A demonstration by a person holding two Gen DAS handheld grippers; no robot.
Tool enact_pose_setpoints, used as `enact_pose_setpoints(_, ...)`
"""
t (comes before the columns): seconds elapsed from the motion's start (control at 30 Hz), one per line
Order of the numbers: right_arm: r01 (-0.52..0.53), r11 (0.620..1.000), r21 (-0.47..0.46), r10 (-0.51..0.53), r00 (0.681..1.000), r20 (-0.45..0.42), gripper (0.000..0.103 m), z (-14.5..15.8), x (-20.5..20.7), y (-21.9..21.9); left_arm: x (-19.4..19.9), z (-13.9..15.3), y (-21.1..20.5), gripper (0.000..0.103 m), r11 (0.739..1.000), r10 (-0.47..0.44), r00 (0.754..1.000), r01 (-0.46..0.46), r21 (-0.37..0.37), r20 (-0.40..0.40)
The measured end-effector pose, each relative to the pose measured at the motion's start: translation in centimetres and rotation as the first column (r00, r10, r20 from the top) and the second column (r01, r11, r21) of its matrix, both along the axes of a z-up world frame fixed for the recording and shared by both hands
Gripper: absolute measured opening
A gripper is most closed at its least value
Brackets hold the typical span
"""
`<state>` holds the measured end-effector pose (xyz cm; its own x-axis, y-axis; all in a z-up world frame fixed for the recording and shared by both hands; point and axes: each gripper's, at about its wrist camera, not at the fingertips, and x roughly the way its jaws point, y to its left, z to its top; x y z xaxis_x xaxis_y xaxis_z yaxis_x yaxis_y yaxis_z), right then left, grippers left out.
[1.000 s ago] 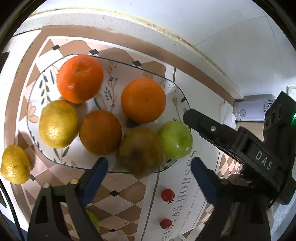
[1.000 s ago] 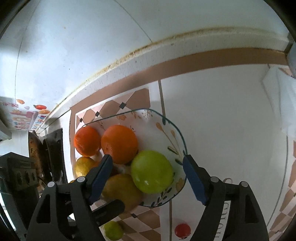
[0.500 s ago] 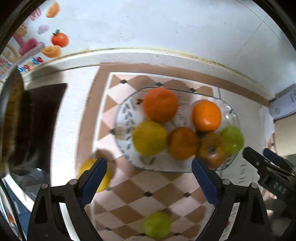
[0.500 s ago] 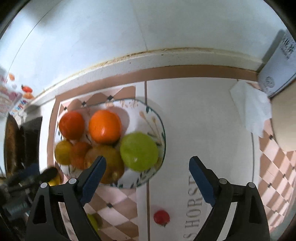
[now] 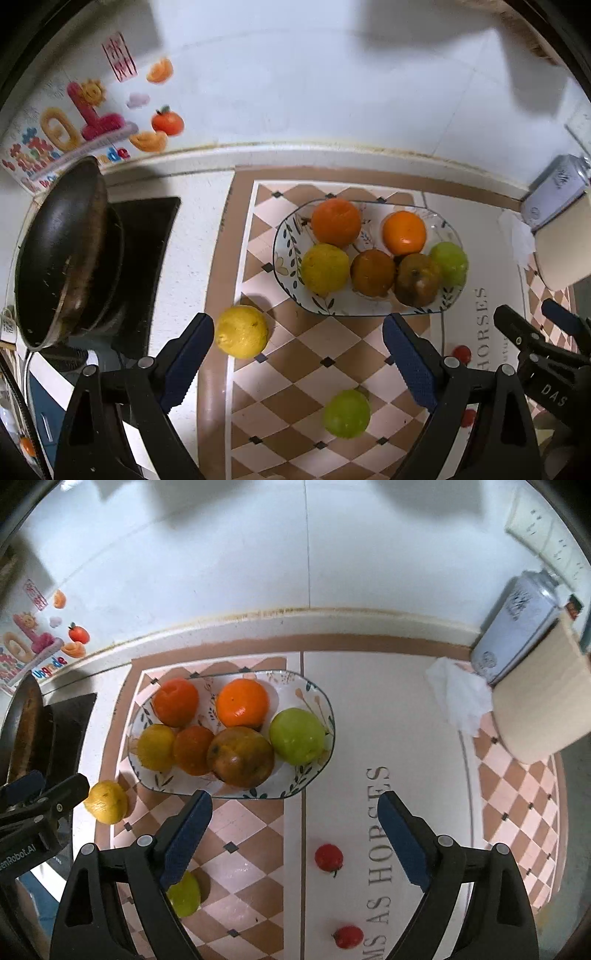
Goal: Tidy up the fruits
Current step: 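Lift both grippers up away from the plate, then grasp the yellow lemon with the left gripper while the right gripper grasps the green apple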
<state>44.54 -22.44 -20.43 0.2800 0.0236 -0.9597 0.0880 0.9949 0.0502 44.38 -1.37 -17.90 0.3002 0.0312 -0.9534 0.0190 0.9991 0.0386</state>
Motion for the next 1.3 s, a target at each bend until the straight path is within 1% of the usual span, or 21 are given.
enact_pose_setpoints(0.1,0.003,1.0,-0.014,-0.002,0.999,0.046,0.093,2.4,-1.7,0.2,-1.6,1.8,-0.1,0.094,1.0,-0.015,0.999,0.016,-0.01,0.033)
enact_pose_setpoints(0.33,-0.003,1.0,-0.017,0.005,0.993,0.119,0.093,7.1,-6.1,1.1,-5.5,5.9,-0.3,0.094,0.999,-0.041,0.993,0.043,-0.021,0.11)
enact_pose_setpoints(0.6,0.005,1.0,-0.026,0.001,0.978,0.21,0.093,12.1,-10.6,1.4,-9.1,9.7,-0.3,0.094,0.998,-0.054,0.978,0.059,-0.015,0.199)
enact_pose_setpoints(0.73,0.01,1.0,-0.029,-0.003,0.968,0.251,0.093,14.3,-12.6,1.4,-10.5,11.2,-0.3,0.094,0.998,-0.056,0.972,0.062,-0.019,0.23)
enact_pose_setpoints(0.8,0.017,0.999,-0.046,-0.003,0.961,0.278,0.093,15.3,-13.4,1.4,-11.2,11.6,-0.3,0.094,0.998,-0.058,0.967,0.064,-0.014,0.247)
enact_pose_setpoints(0.87,0.022,0.998,-0.059,-0.004,0.957,0.292,0.093,15.9,-13.8,1.3,-11.7,11.7,-0.3,0.094,0.998,-0.056,0.967,0.063,-0.02,0.248)
enact_pose_setpoints(1.0,0.027,0.998,-0.053,-0.01,0.955,0.297,0.093,16.2,-14.3,1.2,-12.2,11.9,-0.5,0.094,0.997,-0.057,0.965,0.066,-0.025,0.254)
enact_pose_setpoints(1.17,0.038,0.999,-0.032,-0.026,0.952,0.304,0.093,16.7,-14.5,0.8,-12.0,11.5,-0.9,0.094,0.997,-0.064,0.967,0.073,-0.027,0.246)
enact_pose_setpoints(1.27,0.045,0.999,-0.024,-0.035,0.952,0.305,0.093,16.5,-14.1,0.5,-11.4,10.8,-1.1,0.094,0.998,-0.067,0.971,0.068,0.003,0.23)
enact_pose_setpoints(1.3,0.048,0.999,-0.014,-0.041,0.952,0.303,0.095,16.2,-13.8,0.5,-11.2,10.5,-1.2,0.094,0.998,-0.064,0.972,0.062,0.013,0.225)
